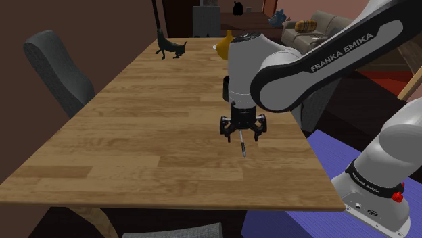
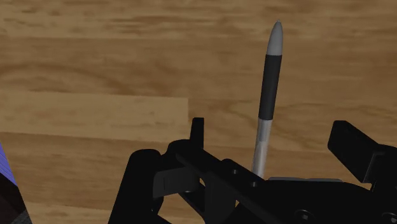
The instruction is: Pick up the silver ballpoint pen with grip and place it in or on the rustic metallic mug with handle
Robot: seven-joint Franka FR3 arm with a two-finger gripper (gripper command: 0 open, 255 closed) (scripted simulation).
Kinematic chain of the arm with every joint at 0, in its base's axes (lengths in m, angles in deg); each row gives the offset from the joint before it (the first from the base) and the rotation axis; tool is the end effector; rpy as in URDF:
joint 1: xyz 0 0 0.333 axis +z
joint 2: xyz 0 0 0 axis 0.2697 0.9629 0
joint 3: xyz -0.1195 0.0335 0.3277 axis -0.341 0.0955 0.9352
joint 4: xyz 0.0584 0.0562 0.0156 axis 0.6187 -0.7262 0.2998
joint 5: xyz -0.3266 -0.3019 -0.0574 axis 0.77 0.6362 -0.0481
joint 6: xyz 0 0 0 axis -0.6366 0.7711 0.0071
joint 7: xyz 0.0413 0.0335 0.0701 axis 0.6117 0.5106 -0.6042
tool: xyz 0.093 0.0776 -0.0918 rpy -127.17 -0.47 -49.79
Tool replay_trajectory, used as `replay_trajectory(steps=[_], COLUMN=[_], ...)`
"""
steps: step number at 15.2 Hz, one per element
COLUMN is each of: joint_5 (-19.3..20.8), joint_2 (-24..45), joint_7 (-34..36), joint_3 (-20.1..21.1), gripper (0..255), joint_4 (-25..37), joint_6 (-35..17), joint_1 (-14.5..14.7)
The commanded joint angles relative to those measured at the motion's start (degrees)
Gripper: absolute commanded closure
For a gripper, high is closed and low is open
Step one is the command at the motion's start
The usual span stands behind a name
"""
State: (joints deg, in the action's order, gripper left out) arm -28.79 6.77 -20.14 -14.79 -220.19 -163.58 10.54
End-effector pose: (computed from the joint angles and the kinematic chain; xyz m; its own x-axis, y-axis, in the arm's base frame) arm 0.3704 0.2850 0.2850 0.7735 -0.6338 -0.0011 -0.6317 -0.7711 0.0794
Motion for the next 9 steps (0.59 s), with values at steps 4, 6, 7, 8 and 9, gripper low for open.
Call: replay_trajectory(steps=[4, 6, 7, 8, 9], joint_5=[0.1, 0.1, 0.1, 0.1, -0.1], joint_2=[0.1, 0.1, 0.1, 0.1, 0.0], joint_7=[0.1, 0.1, 0.1, 0.1, 0.0], joint_3=[0.1, 0.1, 0.1, 0.1, 0.0], gripper=[0, 255, 255, 255, 255], joint_4=[-0.1, -0.1, -0.1, -0.1, -0.2], joint_6=[-0.3, -0.3, -0.3, -0.3, -0.2], joint_1=[0.0, 0.0, 0.0, 0.0, 0.0])
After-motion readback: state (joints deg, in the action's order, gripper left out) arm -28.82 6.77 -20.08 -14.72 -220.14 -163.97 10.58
